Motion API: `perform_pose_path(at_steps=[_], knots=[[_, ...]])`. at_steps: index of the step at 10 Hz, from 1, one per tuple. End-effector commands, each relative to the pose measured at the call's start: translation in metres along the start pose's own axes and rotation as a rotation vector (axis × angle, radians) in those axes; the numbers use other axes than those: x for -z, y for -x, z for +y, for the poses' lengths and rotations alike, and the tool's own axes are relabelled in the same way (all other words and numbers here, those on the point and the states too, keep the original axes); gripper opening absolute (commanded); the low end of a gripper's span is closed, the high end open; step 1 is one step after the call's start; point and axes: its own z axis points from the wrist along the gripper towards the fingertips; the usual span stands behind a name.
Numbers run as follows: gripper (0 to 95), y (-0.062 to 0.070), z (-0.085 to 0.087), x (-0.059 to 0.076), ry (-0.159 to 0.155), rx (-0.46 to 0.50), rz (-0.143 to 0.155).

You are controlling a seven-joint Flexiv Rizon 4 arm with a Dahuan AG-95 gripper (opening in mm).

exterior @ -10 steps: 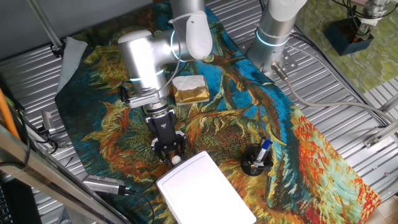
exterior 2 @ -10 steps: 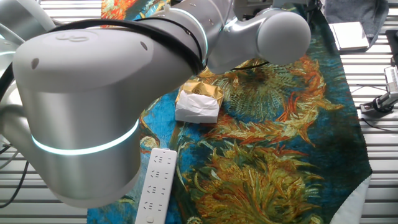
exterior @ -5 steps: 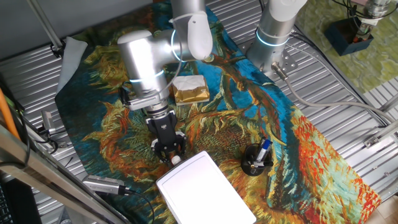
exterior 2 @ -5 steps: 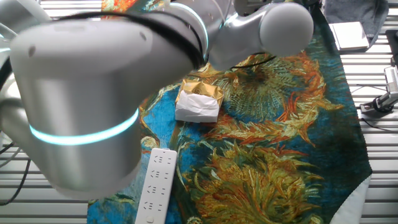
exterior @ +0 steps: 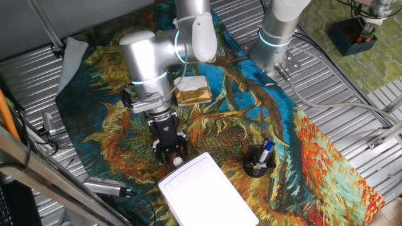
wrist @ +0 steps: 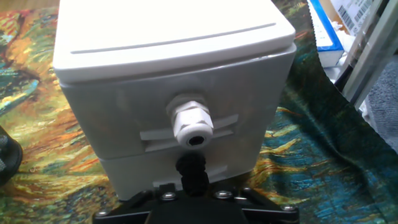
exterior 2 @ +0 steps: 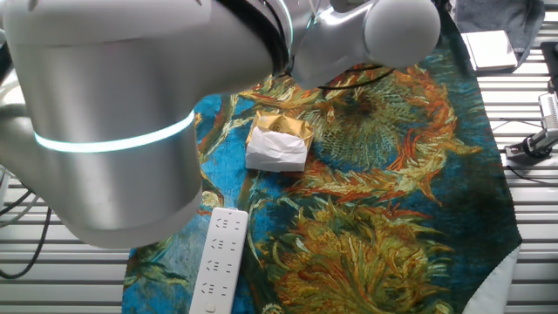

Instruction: Grasp the handle and close the drawer

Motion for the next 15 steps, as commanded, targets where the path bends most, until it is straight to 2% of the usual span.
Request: perform_pose_path(at_steps=[1,2,4,5,6,7,8,9,11,12,15], knots=[[95.0,0.0,0.001,0.002,0.003,0.002,0.005],[95.0,0.002,0.002,0.005,0.002,0.017,0.035],[95.0,0.005,0.003,0.015,-0.003,0.068,0.14],[95.0,0.001,0.001,0.025,-0.003,0.123,0.225],[95.0,-0.003,0.0,0.032,-0.006,0.158,0.287],[95.0,-0.008,-0.004,0.045,-0.002,0.209,0.366],[95.0,-0.012,-0.007,0.057,0.003,0.245,0.426],[76.0,-0.015,-0.009,0.064,0.005,0.271,0.447],[76.0,-0.025,-0.011,0.082,0.013,0.293,0.51],[76.0,-0.03,-0.012,0.087,0.015,0.297,0.526],[76.0,-0.04,-0.012,0.096,0.019,0.305,0.533]])
